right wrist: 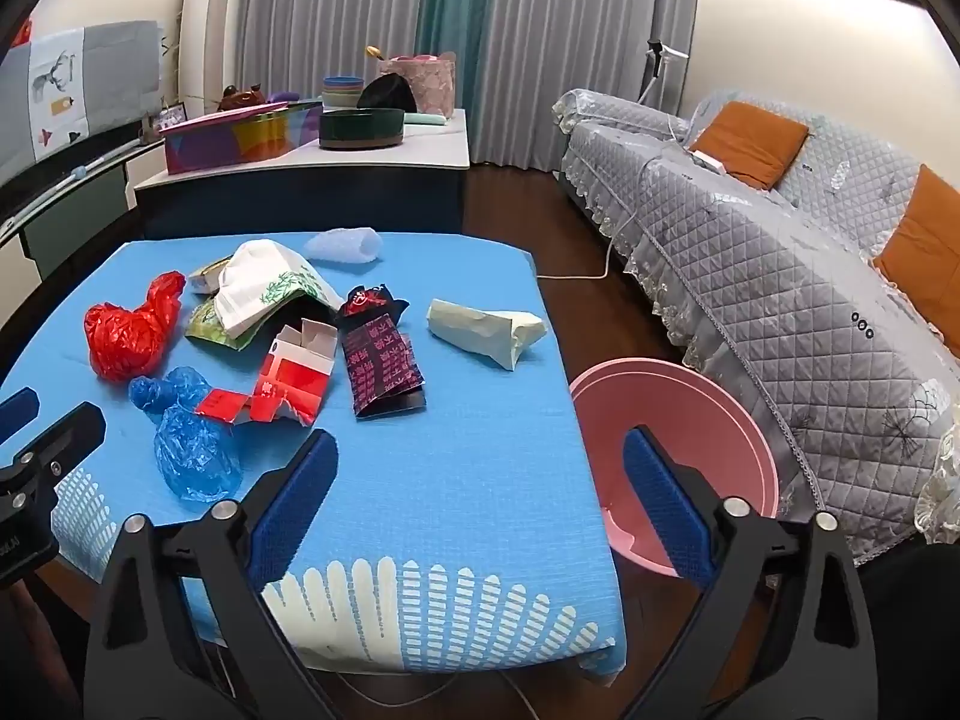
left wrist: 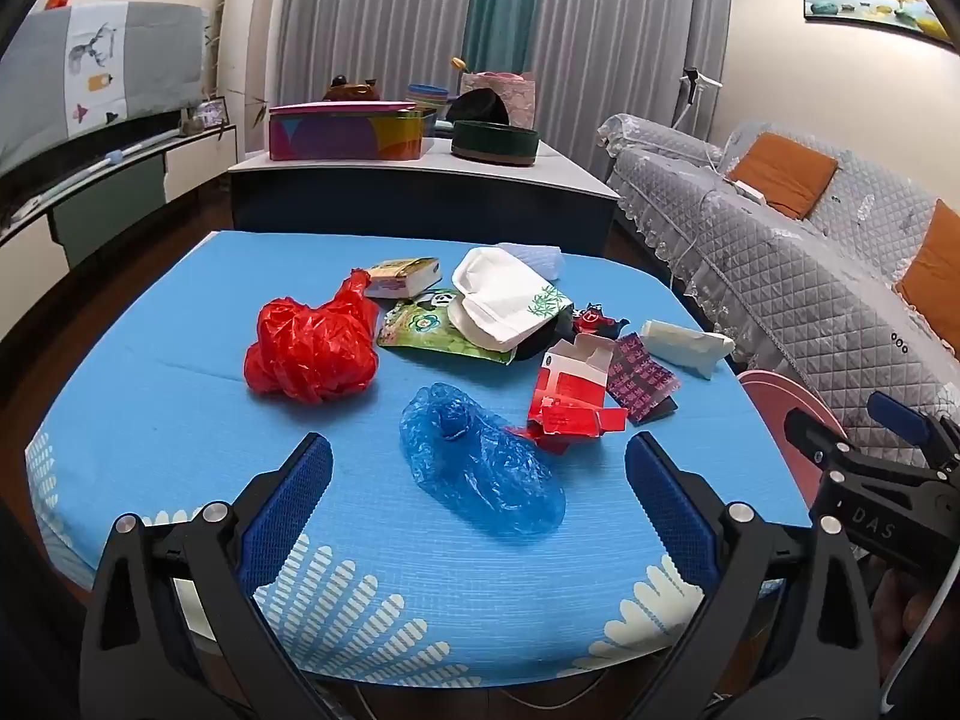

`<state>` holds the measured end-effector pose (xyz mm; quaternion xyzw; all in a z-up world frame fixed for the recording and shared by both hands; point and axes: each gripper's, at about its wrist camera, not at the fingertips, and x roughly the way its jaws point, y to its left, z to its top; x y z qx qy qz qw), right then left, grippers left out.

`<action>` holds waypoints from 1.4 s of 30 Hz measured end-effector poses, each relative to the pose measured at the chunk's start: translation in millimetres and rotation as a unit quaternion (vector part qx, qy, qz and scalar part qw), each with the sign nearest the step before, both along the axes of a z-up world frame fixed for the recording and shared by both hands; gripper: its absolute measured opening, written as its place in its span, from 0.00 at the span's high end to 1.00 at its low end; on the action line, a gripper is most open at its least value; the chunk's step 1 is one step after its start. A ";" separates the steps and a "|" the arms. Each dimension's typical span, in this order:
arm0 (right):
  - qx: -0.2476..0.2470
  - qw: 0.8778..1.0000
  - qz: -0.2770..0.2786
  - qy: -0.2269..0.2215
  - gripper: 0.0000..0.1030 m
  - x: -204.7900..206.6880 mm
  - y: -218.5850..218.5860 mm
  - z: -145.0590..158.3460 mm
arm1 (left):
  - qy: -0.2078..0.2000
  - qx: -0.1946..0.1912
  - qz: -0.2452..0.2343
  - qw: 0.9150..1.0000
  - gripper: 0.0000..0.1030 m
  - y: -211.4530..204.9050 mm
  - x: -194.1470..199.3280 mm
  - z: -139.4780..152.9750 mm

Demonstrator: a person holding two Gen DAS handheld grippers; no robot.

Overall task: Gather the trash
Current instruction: 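Move left tool toward blue bag while right tool approaches pink packet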

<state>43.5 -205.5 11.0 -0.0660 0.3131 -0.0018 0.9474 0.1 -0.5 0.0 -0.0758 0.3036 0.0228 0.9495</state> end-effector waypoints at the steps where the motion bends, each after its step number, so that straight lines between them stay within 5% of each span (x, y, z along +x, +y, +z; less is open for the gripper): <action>1: 0.001 1.000 0.000 0.000 0.10 0.4 0.5 0.7 | 0.001 0.002 -0.002 1.000 0.08 -0.7 0.2 -0.1; 35: 0.007 1.000 -0.013 -0.013 0.11 -3.0 -5.2 1.4 | -0.025 0.025 -0.012 0.999 0.12 -14.3 -0.5 1.1; 42: 0.007 1.000 -0.014 -0.013 0.11 -2.7 -4.8 1.6 | -0.037 0.042 -0.012 0.998 0.24 -16.3 -1.1 2.7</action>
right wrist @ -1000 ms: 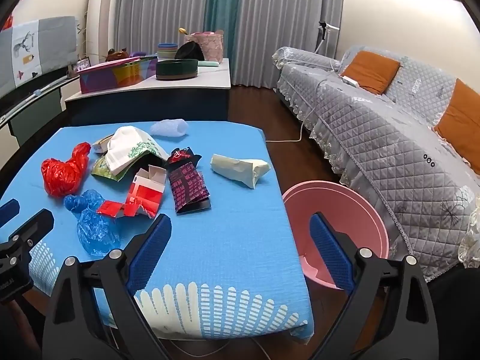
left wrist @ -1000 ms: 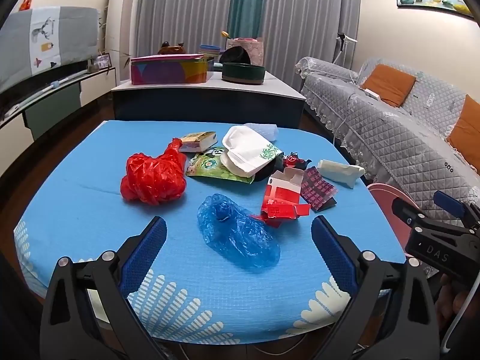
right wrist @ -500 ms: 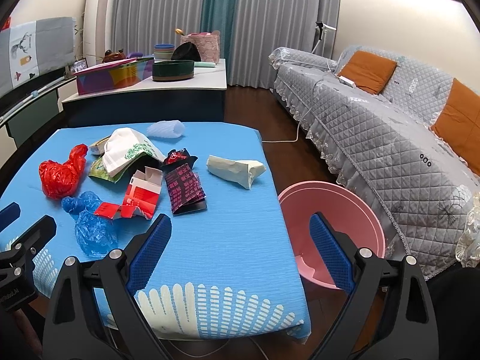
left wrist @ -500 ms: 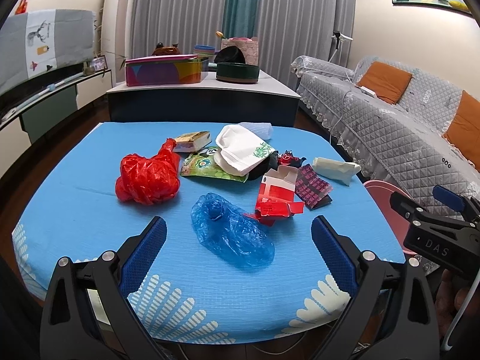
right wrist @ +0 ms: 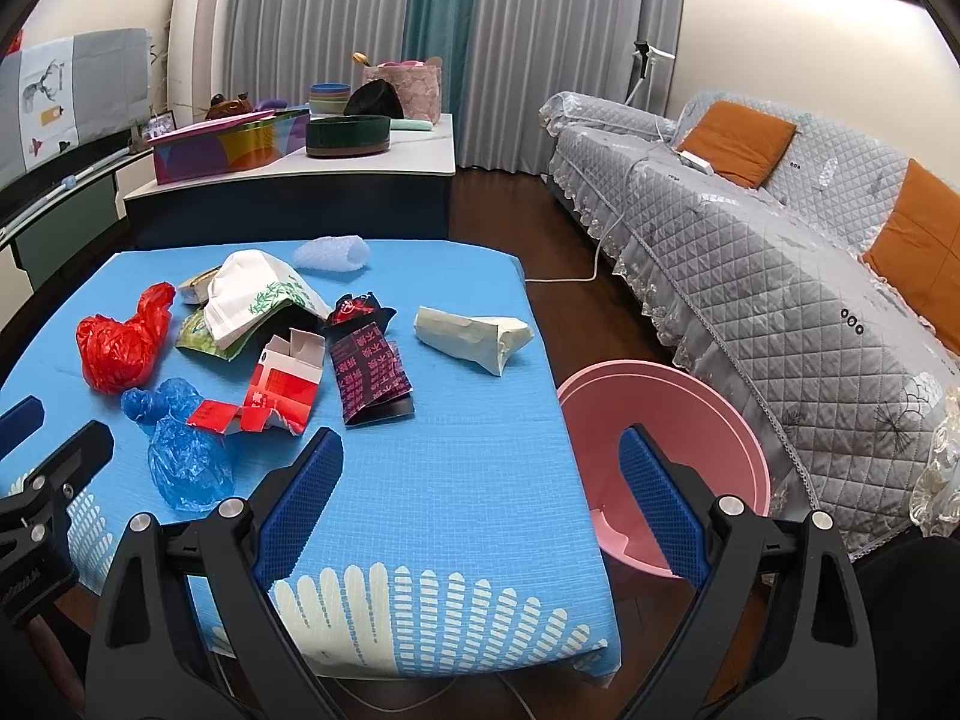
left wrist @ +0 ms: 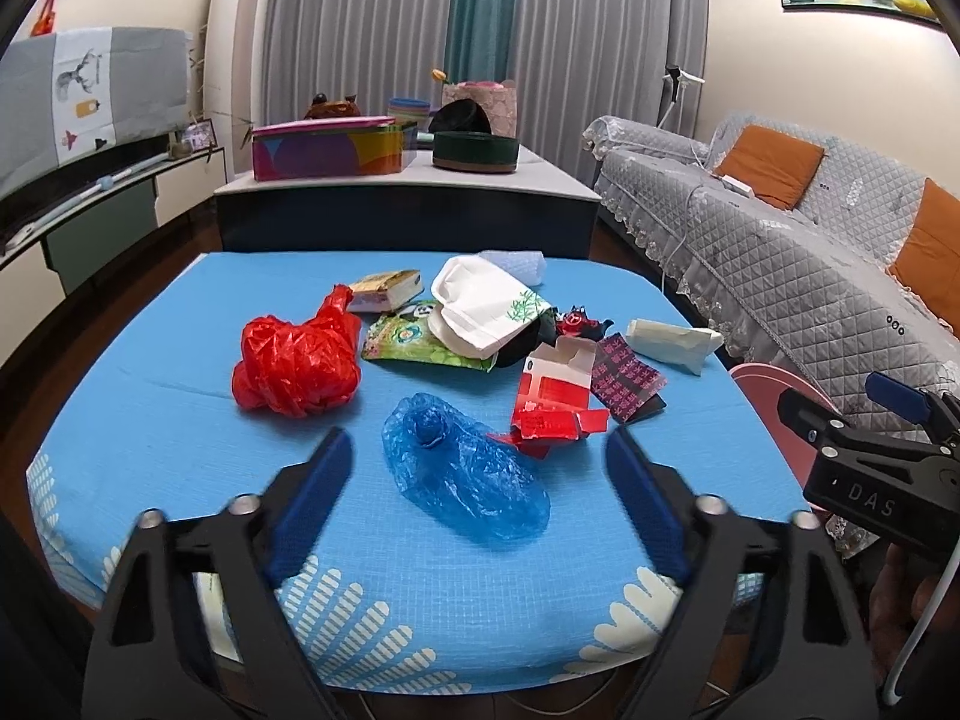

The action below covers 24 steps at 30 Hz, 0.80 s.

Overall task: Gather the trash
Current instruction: 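Move left tool toward blue bag while right tool approaches pink packet, then close left tool on blue plastic bag while right tool grasps pink packet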

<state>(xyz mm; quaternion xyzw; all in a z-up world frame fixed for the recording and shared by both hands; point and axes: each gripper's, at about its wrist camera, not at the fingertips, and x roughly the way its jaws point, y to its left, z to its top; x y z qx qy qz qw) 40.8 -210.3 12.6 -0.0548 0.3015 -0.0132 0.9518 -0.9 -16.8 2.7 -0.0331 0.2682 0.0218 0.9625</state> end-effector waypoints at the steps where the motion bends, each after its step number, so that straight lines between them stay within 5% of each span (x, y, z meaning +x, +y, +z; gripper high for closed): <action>1: 0.000 1.000 0.000 0.000 0.11 0.1 0.3 0.2 | -0.006 0.003 -0.001 1.000 0.24 -1.0 -0.6 1.0; 7: 0.008 1.000 0.008 0.008 0.20 0.9 1.1 -3.5 | -0.003 -0.006 0.001 1.000 0.27 -1.4 1.6 2.6; 18: 0.088 0.994 0.034 0.051 0.67 30.0 -2.1 -16.2 | 0.039 -0.030 0.015 0.999 0.40 1.4 18.3 -9.1; 24: 0.114 0.990 0.049 0.060 0.78 55.4 3.7 -25.4 | 0.054 -0.030 0.031 0.998 0.40 5.2 32.9 -19.0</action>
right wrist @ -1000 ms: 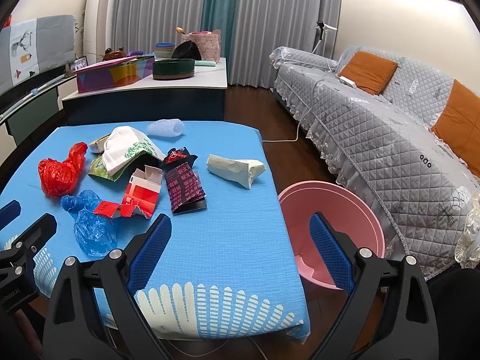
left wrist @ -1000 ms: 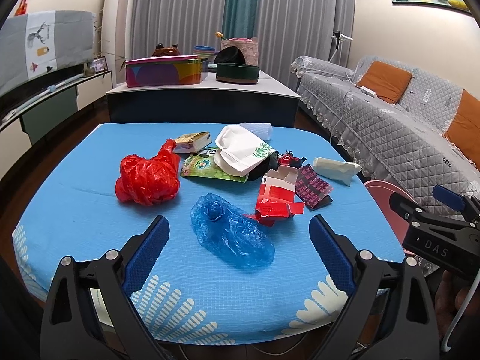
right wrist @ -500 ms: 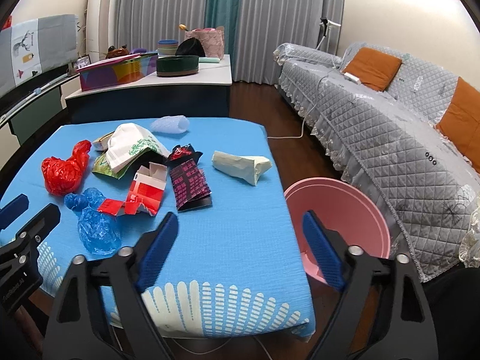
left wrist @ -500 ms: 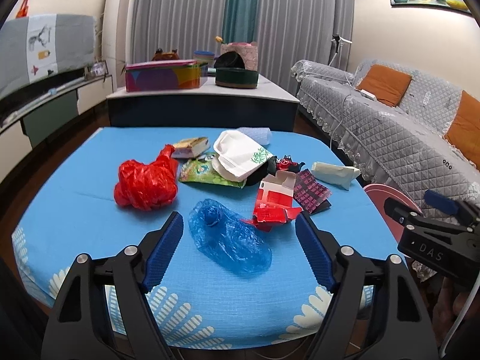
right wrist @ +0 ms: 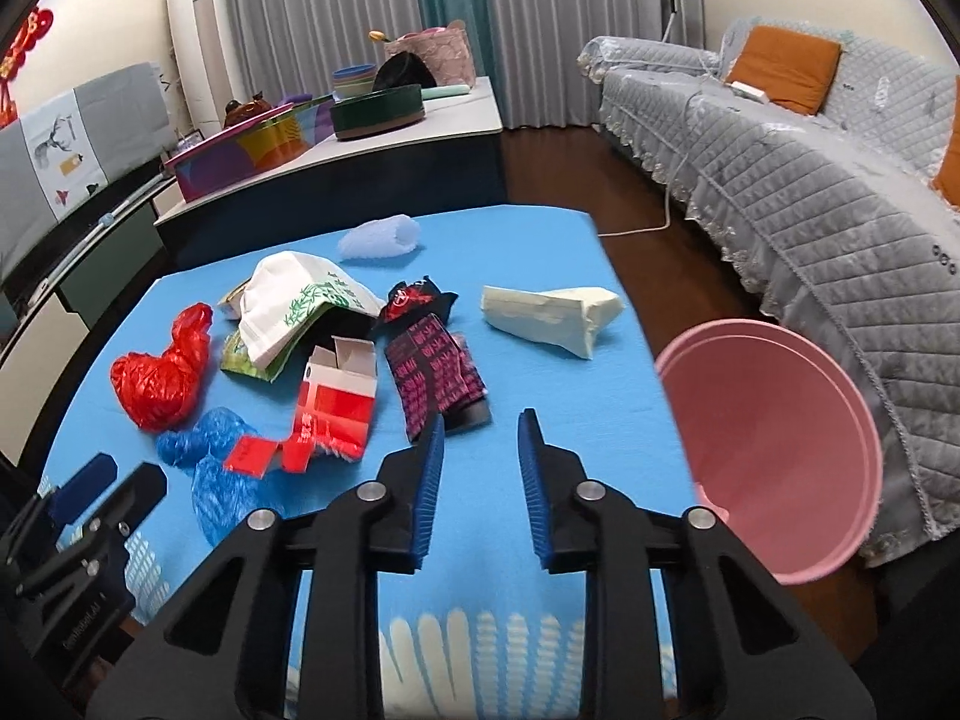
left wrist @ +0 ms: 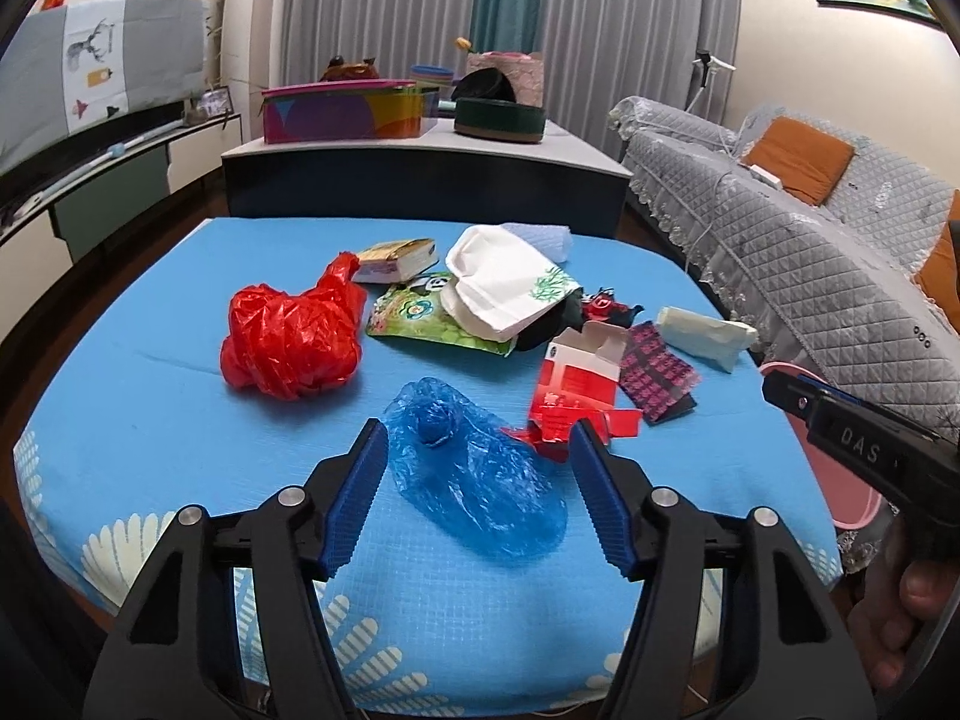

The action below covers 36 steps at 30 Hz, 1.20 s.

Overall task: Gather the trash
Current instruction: 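Close left tool on blue plastic bag while right tool grasps pink packet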

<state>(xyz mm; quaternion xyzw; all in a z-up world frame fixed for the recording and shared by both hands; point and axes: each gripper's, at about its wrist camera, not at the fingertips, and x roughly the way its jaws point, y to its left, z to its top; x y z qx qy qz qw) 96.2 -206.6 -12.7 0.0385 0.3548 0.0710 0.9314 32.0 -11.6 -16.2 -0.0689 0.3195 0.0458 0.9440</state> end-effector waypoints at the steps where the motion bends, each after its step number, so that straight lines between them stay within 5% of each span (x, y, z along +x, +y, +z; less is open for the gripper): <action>1: 0.004 1.000 0.002 0.003 0.78 5.3 1.1 -1.0 | 0.002 0.001 0.002 1.000 0.40 0.6 2.8 -1.5; 6: 0.021 0.999 0.008 0.022 0.78 31.3 5.7 -12.6 | 0.023 0.022 0.012 0.999 0.41 4.2 14.8 -11.3; 15: 0.030 0.998 0.020 0.046 0.76 56.8 14.6 -31.4 | 0.044 0.003 0.028 0.999 0.50 17.3 35.6 -24.2; 21: 0.030 0.998 0.040 0.048 0.85 60.4 20.8 -34.8 | 0.058 -0.005 0.022 0.998 0.75 18.2 41.4 -29.9; 28: 0.030 0.998 0.052 0.027 0.99 55.9 23.0 -25.1 | 0.040 0.000 0.016 0.999 0.83 17.4 36.1 -21.4; 36: 0.017 0.999 0.044 -0.021 0.99 32.9 11.2 3.4 | 0.000 0.010 0.024 1.000 0.84 15.8 24.0 -3.5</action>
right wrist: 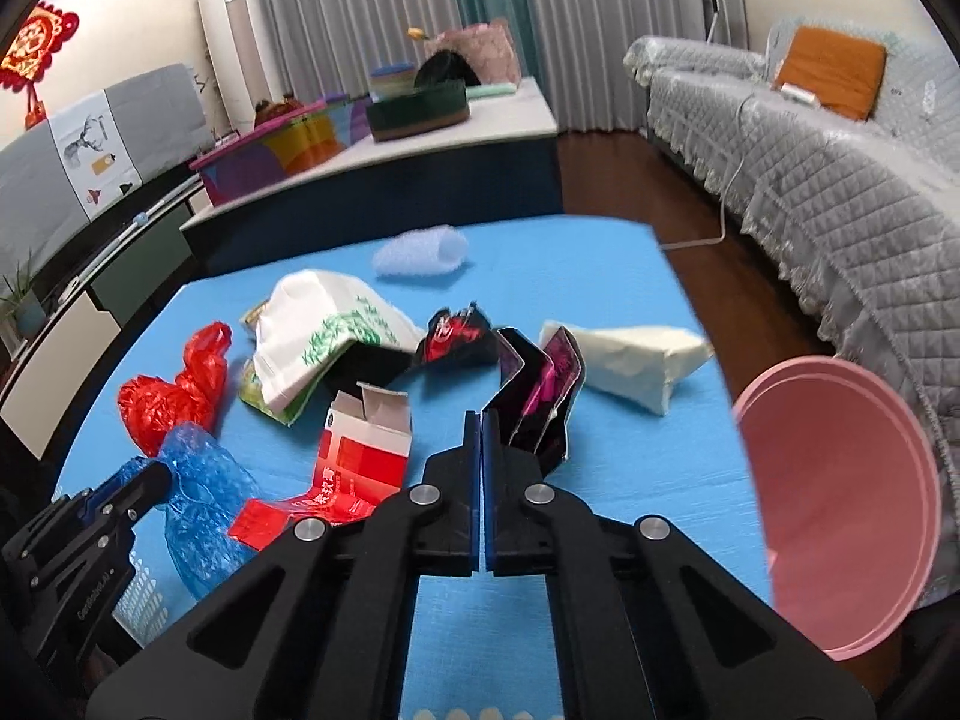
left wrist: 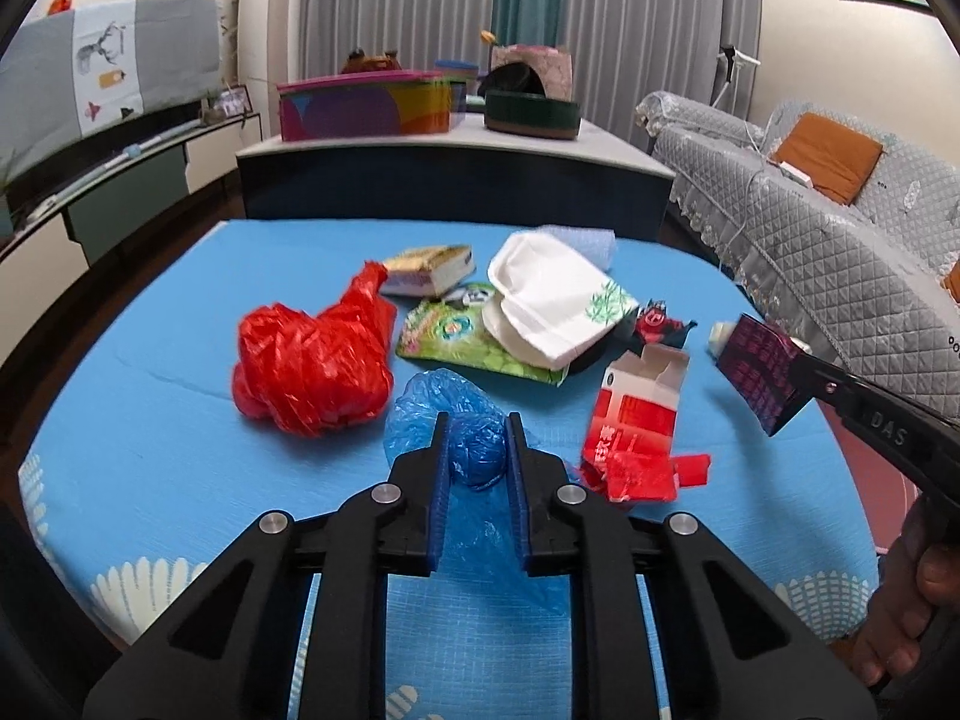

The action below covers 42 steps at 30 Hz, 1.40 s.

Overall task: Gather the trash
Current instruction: 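Close left tool on blue plastic bag while right tool grasps pink packet, then carry blue bag in left tool while right tool carries packet to bucket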

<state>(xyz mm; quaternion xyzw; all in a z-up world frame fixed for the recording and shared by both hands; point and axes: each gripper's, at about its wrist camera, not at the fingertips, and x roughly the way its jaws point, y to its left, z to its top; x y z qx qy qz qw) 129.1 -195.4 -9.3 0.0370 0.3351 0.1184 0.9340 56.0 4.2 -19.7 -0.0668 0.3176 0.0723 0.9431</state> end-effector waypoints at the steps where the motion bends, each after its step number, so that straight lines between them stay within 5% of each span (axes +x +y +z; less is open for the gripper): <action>1: -0.001 1.000 -0.001 -0.007 0.99 -5.2 -3.2 4.7 | -0.004 0.000 0.001 1.000 0.84 0.7 -0.7 2.3; 9: -0.010 0.999 -0.026 -0.043 0.99 -37.7 -31.9 29.4 | -0.043 -0.001 -0.009 0.999 0.84 -9.0 -21.0 29.7; 21: -0.012 0.994 -0.086 -0.066 0.99 -69.2 -95.4 51.1 | -0.070 -0.010 -0.091 0.993 0.84 -58.8 -32.1 65.5; 34: -0.036 0.988 -0.138 -0.053 0.99 -54.4 -167.2 82.8 | -0.060 -0.032 -0.198 0.978 0.84 -148.5 6.5 80.3; 42: -0.020 0.983 -0.176 -0.052 0.99 -42.2 -202.2 66.6 | -0.037 -0.011 -0.254 0.966 0.84 -208.4 43.3 56.2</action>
